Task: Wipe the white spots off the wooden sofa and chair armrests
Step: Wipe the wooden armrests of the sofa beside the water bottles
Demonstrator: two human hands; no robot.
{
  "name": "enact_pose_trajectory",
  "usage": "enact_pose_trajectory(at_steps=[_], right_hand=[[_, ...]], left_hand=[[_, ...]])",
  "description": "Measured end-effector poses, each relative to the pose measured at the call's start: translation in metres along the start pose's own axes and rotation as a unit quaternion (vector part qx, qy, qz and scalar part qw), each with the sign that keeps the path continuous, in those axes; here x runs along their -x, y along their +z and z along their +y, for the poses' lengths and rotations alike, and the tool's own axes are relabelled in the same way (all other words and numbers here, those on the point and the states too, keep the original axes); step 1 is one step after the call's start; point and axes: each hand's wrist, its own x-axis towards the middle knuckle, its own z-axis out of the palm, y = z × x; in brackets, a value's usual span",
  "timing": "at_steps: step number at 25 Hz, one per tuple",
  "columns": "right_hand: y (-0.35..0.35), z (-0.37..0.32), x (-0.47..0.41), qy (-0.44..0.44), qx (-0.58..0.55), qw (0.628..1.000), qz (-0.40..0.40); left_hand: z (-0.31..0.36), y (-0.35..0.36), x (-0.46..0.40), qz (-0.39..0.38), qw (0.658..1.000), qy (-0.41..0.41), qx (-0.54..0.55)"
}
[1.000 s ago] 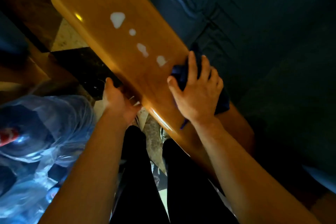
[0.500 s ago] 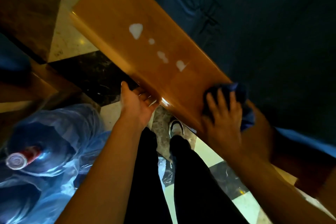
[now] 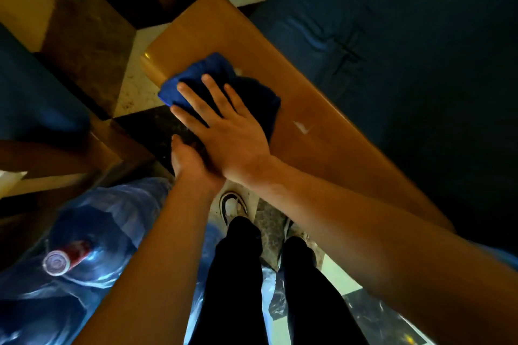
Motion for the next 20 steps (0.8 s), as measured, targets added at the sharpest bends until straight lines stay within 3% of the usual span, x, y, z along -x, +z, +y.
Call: enact_pose_trajectory(at_steps=[1,4,7,9,12,15,17,20], right_hand=[[-0.001,-0.002,-0.001,0.014,-0.006,1.0,0.012],[0.004,-0.001,0.064,0.058,-0.031,0.997,0.039],[0.012,0.013,0.183,0.145,-0.007,0.989,0.009],[0.005,0.037,0.216,0.228,-0.017,0.973,-0.021],[-0.004,0.066,0.153,0.306,-0.02,0.952,-0.008],[-0.012,0.096,0.025,0.301,-0.045,0.952,0.033],[-0.015,0.118,-0.063,0.303,-0.131,0.943,0.043],[-0.019,0.133,-0.159,0.308,-0.309,0.9,-0.011]], left_hand=[[0.004,0.002,-0.002,0.0,1.0,0.012,0.014],[0.009,0.002,-0.001,0.04,0.992,-0.071,-0.092],[-0.003,0.0,0.0,0.08,0.982,-0.105,-0.132],[-0.012,-0.002,0.0,0.08,0.978,-0.121,-0.148],[-0.008,-0.005,-0.007,0.074,0.98,-0.13,-0.13],[0.01,0.002,-0.019,0.062,0.986,-0.116,-0.102],[0.022,0.012,-0.026,0.032,0.991,-0.086,-0.099],[0.04,0.023,-0.035,0.029,0.99,-0.046,-0.127]])
